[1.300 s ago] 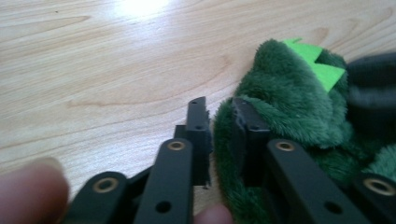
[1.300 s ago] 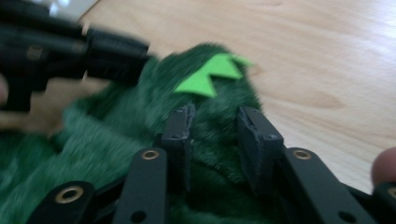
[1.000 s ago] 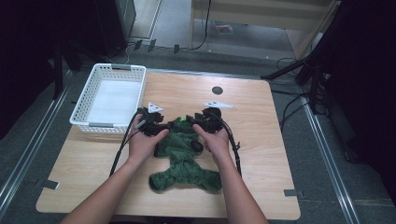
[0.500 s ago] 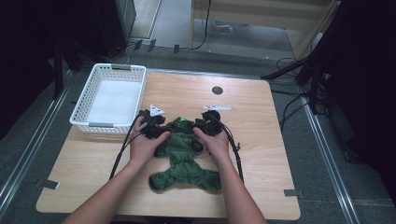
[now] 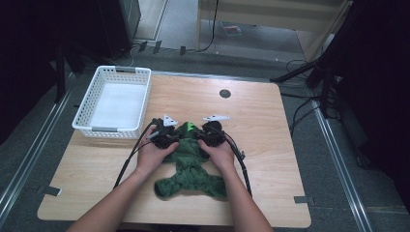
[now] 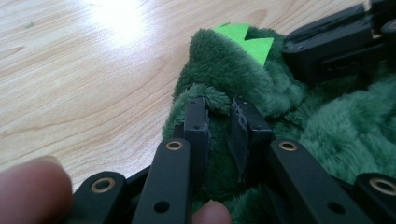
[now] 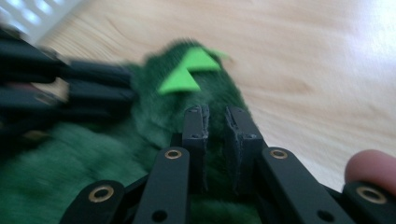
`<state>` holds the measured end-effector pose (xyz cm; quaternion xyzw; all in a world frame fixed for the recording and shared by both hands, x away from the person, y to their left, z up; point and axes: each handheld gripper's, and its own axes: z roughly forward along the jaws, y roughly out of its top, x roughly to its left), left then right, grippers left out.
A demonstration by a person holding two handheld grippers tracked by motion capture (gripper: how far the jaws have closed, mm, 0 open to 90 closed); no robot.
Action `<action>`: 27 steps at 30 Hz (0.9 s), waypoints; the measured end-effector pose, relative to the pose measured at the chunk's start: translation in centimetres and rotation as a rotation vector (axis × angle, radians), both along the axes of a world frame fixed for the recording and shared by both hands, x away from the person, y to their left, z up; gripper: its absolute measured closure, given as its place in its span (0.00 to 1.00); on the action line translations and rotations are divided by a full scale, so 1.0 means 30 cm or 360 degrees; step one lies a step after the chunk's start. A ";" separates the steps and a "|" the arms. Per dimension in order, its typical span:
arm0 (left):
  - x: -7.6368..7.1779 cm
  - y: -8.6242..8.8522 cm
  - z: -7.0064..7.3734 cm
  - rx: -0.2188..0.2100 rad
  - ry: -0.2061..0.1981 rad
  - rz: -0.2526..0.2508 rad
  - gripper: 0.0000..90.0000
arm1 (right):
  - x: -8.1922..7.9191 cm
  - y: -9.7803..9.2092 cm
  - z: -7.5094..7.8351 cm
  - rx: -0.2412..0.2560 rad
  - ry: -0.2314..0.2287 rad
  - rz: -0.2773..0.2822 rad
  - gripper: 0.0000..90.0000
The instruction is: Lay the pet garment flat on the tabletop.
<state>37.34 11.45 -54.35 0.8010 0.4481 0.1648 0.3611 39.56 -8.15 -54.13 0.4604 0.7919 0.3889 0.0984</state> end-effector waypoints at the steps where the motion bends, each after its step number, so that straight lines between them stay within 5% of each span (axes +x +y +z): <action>1: 0.001 0.003 0.000 -0.0005 0.0005 -0.0008 0.85 | 0.000 -0.006 -0.002 0.0024 0.0002 -0.0008 0.89; 5: 0.005 0.020 0.005 -0.0073 0.0011 0.0000 0.80 | 0.008 -0.018 0.002 -0.0021 -0.0012 -0.0078 0.87; 10: 0.009 0.071 0.038 -0.0222 -0.0062 0.0241 0.71 | 0.008 -0.034 0.016 0.0024 -0.0023 -0.0045 0.76; 13: 0.012 0.067 0.035 -0.0180 -0.0053 0.0232 0.68 | 0.007 -0.063 0.046 0.0119 -0.0116 -0.0139 0.72; 16: 0.016 0.056 0.012 -0.0137 -0.0007 0.0218 0.66 | 0.017 -0.074 0.054 0.0161 -0.0106 -0.0176 0.67; 20: 0.012 0.039 -0.005 -0.0100 0.0022 0.0178 0.68 | 0.019 -0.055 0.015 0.0065 0.0009 -0.0070 0.65; 23: 0.002 0.024 -0.007 -0.0037 -0.0017 0.0138 0.76 | 0.009 -0.052 0.000 0.0026 0.0001 -0.0056 0.68; 27: -0.003 0.015 -0.006 -0.0001 -0.0036 0.0112 0.91 | -0.003 -0.051 -0.002 -0.0083 -0.0075 -0.0066 0.92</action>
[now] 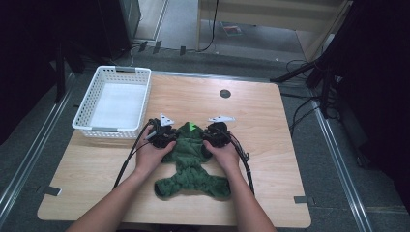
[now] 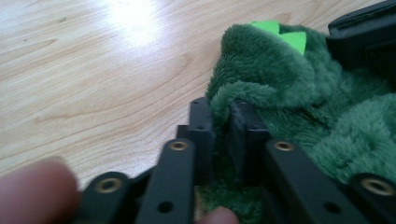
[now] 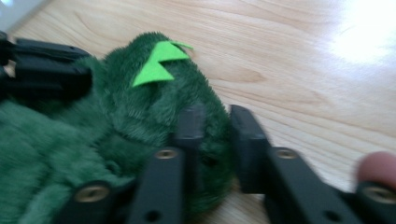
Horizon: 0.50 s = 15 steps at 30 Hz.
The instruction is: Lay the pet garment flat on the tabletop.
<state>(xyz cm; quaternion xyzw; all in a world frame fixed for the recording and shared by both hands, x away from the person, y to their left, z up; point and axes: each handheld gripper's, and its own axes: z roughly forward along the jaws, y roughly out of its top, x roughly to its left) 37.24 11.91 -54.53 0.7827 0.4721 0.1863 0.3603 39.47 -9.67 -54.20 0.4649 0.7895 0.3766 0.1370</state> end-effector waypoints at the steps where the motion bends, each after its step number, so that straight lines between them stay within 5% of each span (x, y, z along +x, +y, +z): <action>1: 0.000 -0.001 0.001 0.0008 -0.0004 0.0002 0.94 | -0.001 0.001 0.000 -0.0027 -0.0020 -0.0002 0.96; 5: 0.018 -0.013 0.007 -0.0007 0.0008 0.0021 0.98 | 0.008 -0.003 0.005 -0.0063 -0.0074 -0.0046 1.00; 11: 0.089 -0.048 0.028 -0.0013 0.0017 0.0045 0.98 | 0.051 -0.030 0.023 -0.0001 -0.0215 -0.0212 0.99; 15: 0.099 -0.037 0.050 -0.0153 0.0058 0.0009 0.70 | 0.066 -0.057 0.043 0.0051 -0.0134 -0.0275 0.83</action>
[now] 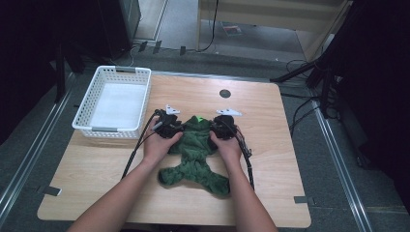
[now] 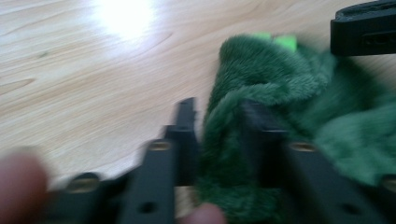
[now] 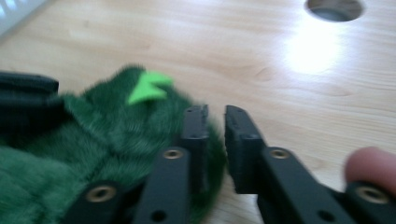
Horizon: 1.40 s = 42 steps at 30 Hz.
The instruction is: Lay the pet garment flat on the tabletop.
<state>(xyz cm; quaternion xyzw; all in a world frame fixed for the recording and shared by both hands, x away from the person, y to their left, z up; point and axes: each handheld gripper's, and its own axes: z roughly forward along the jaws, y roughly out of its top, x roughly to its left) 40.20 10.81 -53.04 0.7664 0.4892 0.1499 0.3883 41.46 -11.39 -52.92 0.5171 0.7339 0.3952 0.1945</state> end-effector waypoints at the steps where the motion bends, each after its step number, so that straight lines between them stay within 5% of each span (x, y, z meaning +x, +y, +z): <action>1: -0.008 0.007 0.010 -0.0022 -0.0016 -0.0003 0.65 | -0.005 -0.016 0.015 0.0055 -0.0013 -0.0011 0.78; 4: -0.042 0.027 0.032 -0.0084 -0.0067 -0.0012 0.59 | -0.043 -0.061 0.072 0.0210 -0.0073 -0.0030 0.73; 8: -0.096 0.035 0.027 -0.0055 -0.0098 -0.0102 0.59 | -0.135 -0.091 0.108 0.0284 -0.0052 0.0174 0.68; 11: -0.120 0.029 -0.001 -0.0015 -0.0077 -0.0154 0.60 | -0.196 -0.100 0.083 0.0168 0.0014 0.0282 0.68; 18: -0.132 0.017 -0.043 0.0061 -0.0070 -0.0121 0.62 | -0.268 -0.109 0.007 0.0013 0.0072 0.0298 0.94; 21: -0.132 0.015 -0.045 0.0088 -0.0076 -0.0112 0.61 | -0.286 -0.115 -0.017 -0.0072 0.0065 0.0295 0.98; 27: -0.139 -0.003 -0.057 0.0189 -0.0115 -0.0058 0.61 | -0.306 -0.146 -0.036 -0.0076 0.0101 0.0213 0.98; 31: -0.132 0.006 -0.056 0.0130 -0.0076 -0.0033 0.57 | -0.318 -0.173 -0.026 -0.0042 0.0095 0.0205 0.96; 34: -0.143 0.031 -0.039 0.0043 -0.0114 -0.0030 0.51 | -0.322 -0.188 -0.006 0.0050 0.0071 0.0191 0.72; 36: -0.161 0.051 -0.015 -0.0031 -0.0161 -0.0034 0.50 | -0.326 -0.200 0.035 0.0130 0.0036 0.0192 0.66; 39: -0.180 0.061 0.015 -0.0066 -0.0223 -0.0055 0.50 | -0.335 -0.192 0.111 0.0222 -0.0091 0.0218 0.72; 42: -0.191 0.048 0.025 -0.0075 -0.0245 -0.0083 0.55 | -0.328 -0.121 0.156 0.0211 -0.0175 0.0309 0.78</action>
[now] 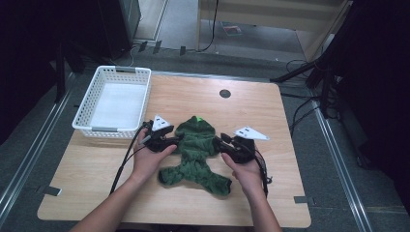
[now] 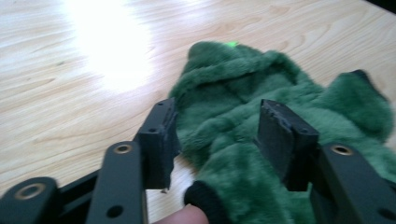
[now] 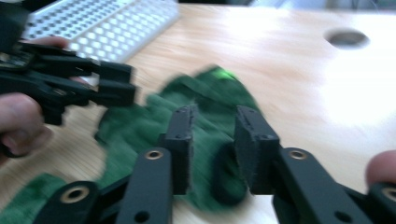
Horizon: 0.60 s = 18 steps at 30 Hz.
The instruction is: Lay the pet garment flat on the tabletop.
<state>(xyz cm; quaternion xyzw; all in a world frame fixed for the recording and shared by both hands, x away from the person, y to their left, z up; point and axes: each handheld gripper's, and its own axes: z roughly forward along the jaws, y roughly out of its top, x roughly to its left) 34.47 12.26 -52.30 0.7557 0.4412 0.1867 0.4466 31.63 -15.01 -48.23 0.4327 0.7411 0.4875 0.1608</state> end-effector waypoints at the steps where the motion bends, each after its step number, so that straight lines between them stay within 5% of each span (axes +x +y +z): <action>1: -0.004 -0.009 -0.001 0.0012 -0.0003 -0.0014 0.58 | 0.010 0.033 0.002 -0.0033 -0.0020 0.0013 0.80; 3: -0.010 -0.024 -0.010 0.0042 -0.0007 -0.0052 0.62 | 0.042 0.095 -0.018 -0.0070 -0.0006 0.0057 0.83; 5: -0.006 -0.035 -0.030 0.0084 0.0028 -0.0086 0.65 | 0.092 0.133 -0.066 -0.0078 0.0095 0.0079 0.91; 8: 0.007 -0.028 -0.064 0.0107 0.0147 -0.0096 0.67 | 0.132 0.146 -0.141 -0.0201 0.0238 0.0036 0.95; 10: 0.009 -0.018 -0.080 0.0138 0.0182 -0.0103 0.67 | 0.122 0.128 -0.167 -0.0202 0.0295 0.0024 0.95; 13: 0.012 -0.014 -0.085 0.0102 0.0201 -0.0083 0.66 | 0.095 0.098 -0.189 -0.0201 0.0320 -0.0017 0.96; 18: 0.010 -0.031 -0.086 0.0164 0.0166 -0.0048 0.64 | 0.069 0.084 -0.204 -0.0253 0.0281 -0.0048 0.99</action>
